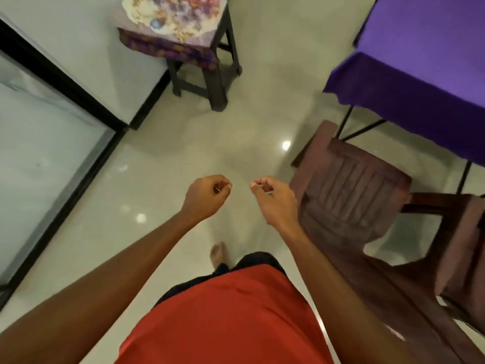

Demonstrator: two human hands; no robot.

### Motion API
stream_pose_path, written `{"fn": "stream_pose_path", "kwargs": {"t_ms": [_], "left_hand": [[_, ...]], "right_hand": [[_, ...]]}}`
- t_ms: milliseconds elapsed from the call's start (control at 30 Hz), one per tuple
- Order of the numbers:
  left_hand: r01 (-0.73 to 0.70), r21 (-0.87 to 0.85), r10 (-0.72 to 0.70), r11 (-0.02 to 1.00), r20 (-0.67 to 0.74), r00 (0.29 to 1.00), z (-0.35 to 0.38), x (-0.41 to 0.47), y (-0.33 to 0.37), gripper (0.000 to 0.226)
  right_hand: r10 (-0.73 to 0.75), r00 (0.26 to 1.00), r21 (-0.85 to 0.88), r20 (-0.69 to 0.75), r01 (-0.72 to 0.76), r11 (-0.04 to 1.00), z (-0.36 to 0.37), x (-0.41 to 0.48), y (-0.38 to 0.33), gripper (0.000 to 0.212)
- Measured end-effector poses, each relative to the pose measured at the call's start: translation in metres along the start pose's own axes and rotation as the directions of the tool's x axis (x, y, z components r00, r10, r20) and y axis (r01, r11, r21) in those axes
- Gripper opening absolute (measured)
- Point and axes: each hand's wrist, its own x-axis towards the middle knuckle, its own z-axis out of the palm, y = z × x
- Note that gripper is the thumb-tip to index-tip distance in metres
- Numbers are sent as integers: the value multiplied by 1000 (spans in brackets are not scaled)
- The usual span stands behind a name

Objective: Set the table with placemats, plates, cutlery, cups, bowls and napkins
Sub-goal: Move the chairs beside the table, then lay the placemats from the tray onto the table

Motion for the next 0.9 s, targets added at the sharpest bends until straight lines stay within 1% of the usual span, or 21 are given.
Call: {"fn": "stream_pose_path", "kwargs": {"t_ms": [67,167,367,500,633,700,800,900], "left_hand": [[46,9,-45,999,-27,999,-32,35,-24,11],[87,20,-86,996,-48,995,-73,92,-59,10],[175,-10,-175,985,-78,981,-138,201,-114,12],[296,-19,-297,955,-86,951,-176,265,-142,9],[361,-11,-361,933,-67,930,-214,331,-157,9],[382,-35,-384,923,-84,920,-233,372,-162,8],[385,-68,-389,921,-83,917,-256,438,-168,7],[366,-46,-368,930,-76,927,-278,512,-175,10]], "right_hand": [[-31,1000,17,-3,31,999,21,32,-26,18],[-71,997,-21,16,72,997,51,87,-56,16],[-16,989,-130,147,35,991,97,214,-113,14],[27,966,-195,258,25,980,122,304,-156,15],[46,935,-254,352,48,966,133,378,-202,8],[61,922,-297,383,60,953,136,415,-229,9],[85,920,-353,383,61,934,144,477,-263,14],[111,936,-390,334,30,920,152,542,-291,16]]}}
